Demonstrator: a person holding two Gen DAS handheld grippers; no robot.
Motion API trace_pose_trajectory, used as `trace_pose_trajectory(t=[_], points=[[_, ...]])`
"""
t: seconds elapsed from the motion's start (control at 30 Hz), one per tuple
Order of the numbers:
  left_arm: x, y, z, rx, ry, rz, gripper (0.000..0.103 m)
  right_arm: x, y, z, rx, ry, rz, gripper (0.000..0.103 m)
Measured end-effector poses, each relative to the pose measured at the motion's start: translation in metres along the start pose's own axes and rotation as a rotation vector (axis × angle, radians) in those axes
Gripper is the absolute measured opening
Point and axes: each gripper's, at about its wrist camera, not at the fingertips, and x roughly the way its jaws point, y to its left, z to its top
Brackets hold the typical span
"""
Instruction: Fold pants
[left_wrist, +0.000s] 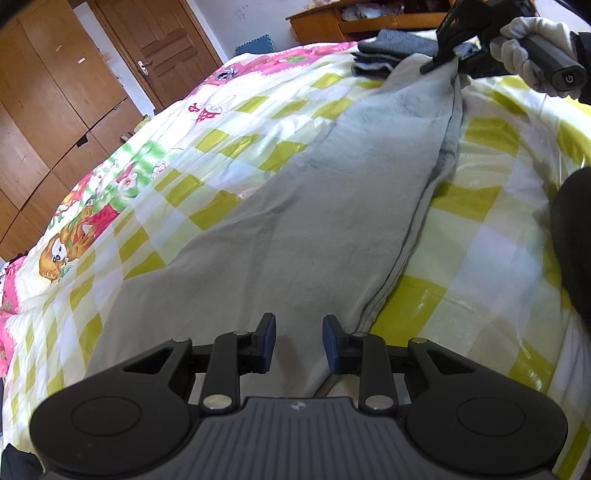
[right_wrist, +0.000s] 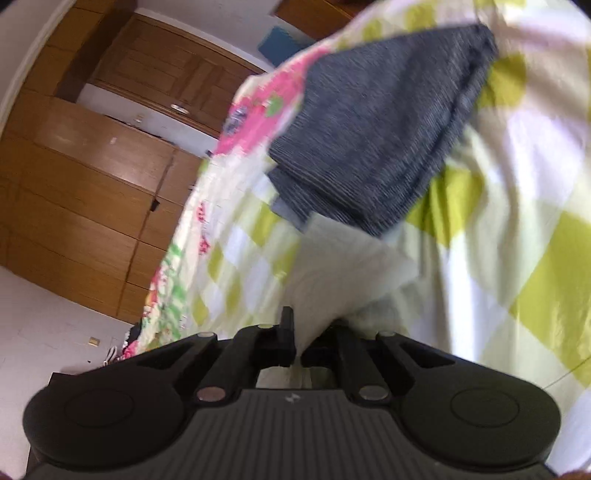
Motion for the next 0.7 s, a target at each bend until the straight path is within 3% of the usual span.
trace_pose_trajectory(t=[0.1,0.2,0.33,0.43,0.5,0.57,0.63,0.7], points=[[-0.012,0.0,0.0,-0.023,-0.046,-0.012,0.044,-0.027,0.005,0.005,-0.097,-0.06,-0.108,0.004],[0.001,-0.009,-0.012,-0.028,0.002,-0.024,0.051,-0.005,-0.023,0.0,-0.095,0.039,-0.3,0.004],[-0.005,-0.008,-0.013,-0.059,-0.01,-0.016,0.051,-0.015,-0.029,-0.012,-0.046,0.005,-0.261,0.004],[-0.019,-0.001,-0.006,-0.042,-0.074,0.02,0.051,-0.009,-0.028,-0.011,-0.098,0.027,-0.321,0.004],[-0.015,0.01,-0.002,-0.069,-0.095,0.063,0.052,-0.006,-0.032,-0.009,-0.068,0.031,-0.335,0.004],[0.002,0.022,-0.004,-0.12,-0.059,0.084,0.053,-0.004,-0.035,-0.011,-0.051,0.028,-0.335,0.004],[0.023,0.025,-0.016,-0.129,0.027,0.102,0.053,-0.001,-0.036,-0.013,-0.069,0.042,-0.33,0.006],[0.018,0.02,-0.024,-0.126,0.016,0.122,0.053,0.0,-0.037,-0.015,-0.062,0.05,-0.314,0.008]])
